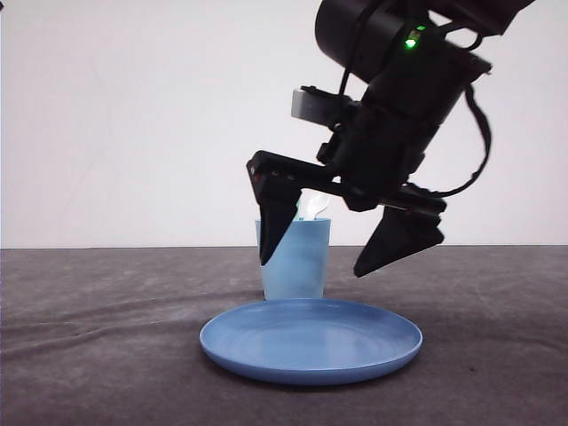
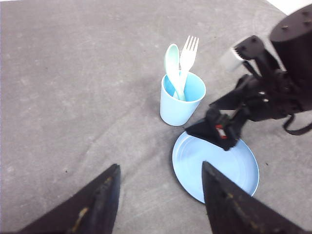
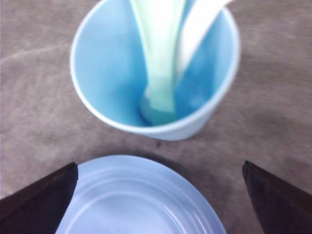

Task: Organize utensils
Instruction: 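Lower the open right gripper around the blue cup and close it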

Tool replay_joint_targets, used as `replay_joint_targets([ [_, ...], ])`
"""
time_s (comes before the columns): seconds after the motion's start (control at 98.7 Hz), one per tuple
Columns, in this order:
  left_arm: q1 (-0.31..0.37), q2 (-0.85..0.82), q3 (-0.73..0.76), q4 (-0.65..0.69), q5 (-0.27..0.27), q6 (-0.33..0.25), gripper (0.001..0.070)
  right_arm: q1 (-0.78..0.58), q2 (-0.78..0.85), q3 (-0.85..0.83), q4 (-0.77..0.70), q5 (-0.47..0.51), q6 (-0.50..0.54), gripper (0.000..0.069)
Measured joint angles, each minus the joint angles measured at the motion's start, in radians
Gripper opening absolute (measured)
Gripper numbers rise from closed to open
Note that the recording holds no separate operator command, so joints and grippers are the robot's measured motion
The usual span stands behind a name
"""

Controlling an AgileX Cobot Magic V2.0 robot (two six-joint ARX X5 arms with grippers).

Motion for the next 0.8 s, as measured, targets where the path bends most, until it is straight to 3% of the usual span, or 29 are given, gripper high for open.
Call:
replay_joint_targets([
  [0.801, 0.0, 0.0, 0.0, 0.002, -0.002, 0.006, 0.0317, -0.051, 0.171, 0.211, -0.038, -0.008, -0.039, 0.0681],
])
